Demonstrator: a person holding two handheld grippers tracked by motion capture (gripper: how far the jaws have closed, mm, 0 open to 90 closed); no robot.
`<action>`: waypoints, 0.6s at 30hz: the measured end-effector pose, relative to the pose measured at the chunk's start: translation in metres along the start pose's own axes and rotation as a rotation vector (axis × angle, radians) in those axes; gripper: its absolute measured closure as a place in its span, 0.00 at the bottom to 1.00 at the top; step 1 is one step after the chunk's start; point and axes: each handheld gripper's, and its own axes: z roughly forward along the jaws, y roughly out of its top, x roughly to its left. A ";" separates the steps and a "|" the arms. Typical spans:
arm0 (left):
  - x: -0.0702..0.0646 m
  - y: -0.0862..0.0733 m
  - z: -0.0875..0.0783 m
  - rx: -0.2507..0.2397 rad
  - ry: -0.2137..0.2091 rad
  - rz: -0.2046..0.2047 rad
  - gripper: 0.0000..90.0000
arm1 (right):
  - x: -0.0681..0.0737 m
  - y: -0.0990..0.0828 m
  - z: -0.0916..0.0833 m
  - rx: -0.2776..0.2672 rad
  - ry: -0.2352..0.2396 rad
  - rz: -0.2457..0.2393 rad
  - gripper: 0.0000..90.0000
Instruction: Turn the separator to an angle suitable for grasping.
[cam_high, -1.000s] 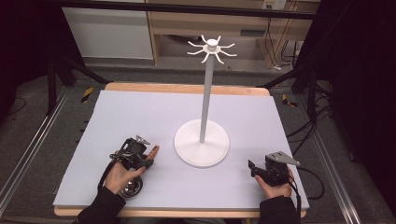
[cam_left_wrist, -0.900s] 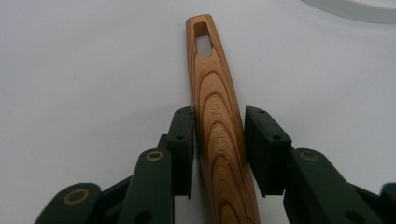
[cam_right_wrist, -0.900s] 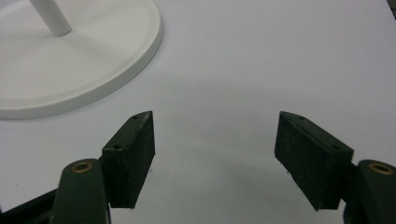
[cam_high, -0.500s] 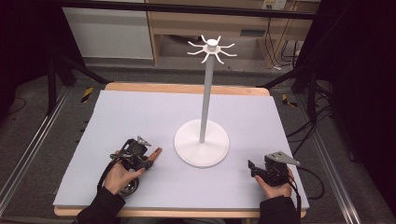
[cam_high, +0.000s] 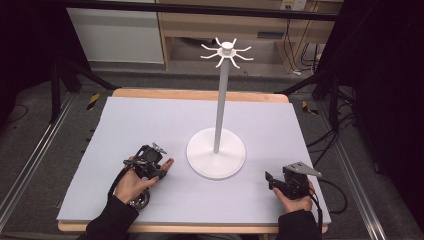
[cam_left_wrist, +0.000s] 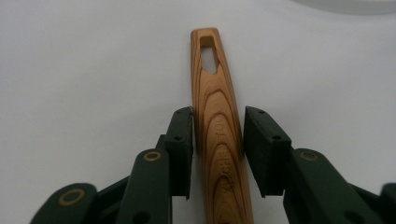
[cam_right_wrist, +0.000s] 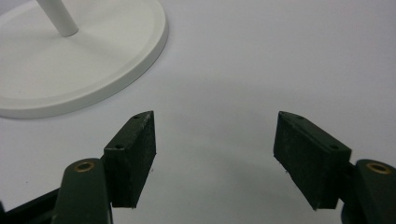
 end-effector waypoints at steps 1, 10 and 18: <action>0.001 0.000 0.000 0.002 -0.003 -0.001 0.71 | 0.000 0.000 0.000 0.002 -0.001 -0.002 0.34; 0.001 0.002 0.001 0.016 -0.006 -0.024 0.70 | 0.001 0.000 0.001 0.014 0.004 0.003 0.34; 0.004 0.004 0.001 0.030 -0.016 -0.056 0.73 | 0.000 0.001 0.002 0.021 0.005 0.000 0.34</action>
